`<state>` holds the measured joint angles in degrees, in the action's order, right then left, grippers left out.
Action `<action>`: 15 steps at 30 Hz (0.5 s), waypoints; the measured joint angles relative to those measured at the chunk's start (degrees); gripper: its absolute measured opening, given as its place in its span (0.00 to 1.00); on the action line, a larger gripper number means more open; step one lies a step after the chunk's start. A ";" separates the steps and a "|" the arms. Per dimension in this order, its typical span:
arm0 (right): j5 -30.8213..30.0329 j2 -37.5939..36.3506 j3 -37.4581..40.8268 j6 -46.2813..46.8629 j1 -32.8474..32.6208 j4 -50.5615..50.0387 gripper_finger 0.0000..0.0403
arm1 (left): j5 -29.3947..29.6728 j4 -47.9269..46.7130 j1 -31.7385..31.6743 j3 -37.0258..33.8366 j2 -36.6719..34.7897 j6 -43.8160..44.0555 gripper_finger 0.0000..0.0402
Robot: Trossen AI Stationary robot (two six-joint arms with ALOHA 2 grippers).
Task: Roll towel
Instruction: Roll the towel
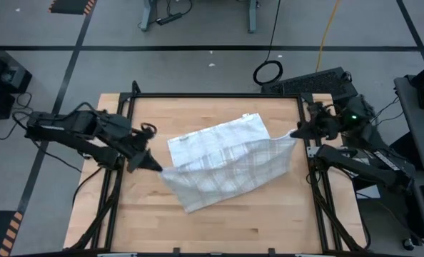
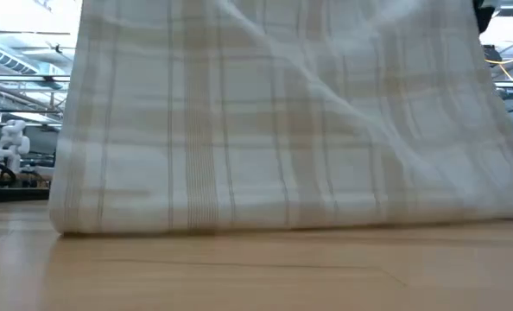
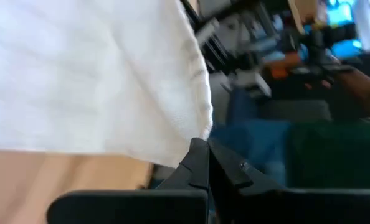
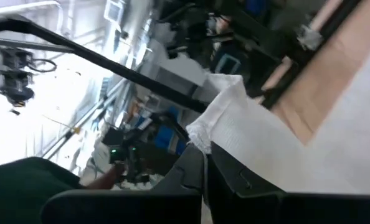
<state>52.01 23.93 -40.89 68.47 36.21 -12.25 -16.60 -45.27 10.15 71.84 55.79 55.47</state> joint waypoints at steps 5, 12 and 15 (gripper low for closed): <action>-7.04 -0.07 -5.03 -0.48 -2.27 -2.60 0.00 | 7.16 -3.71 -3.77 2.83 -4.31 -8.35 0.00; -8.82 4.16 -9.92 -7.62 -4.75 -14.61 0.00 | 6.55 -2.17 -6.81 4.01 -3.76 -9.77 0.00; -8.22 4.29 -10.60 -10.77 -6.28 -19.48 0.00 | 3.56 -1.46 -4.07 4.01 -1.41 -6.41 0.00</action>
<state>43.78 28.22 -51.49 57.70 29.93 -31.73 -13.04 -46.73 6.08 75.85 54.38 49.07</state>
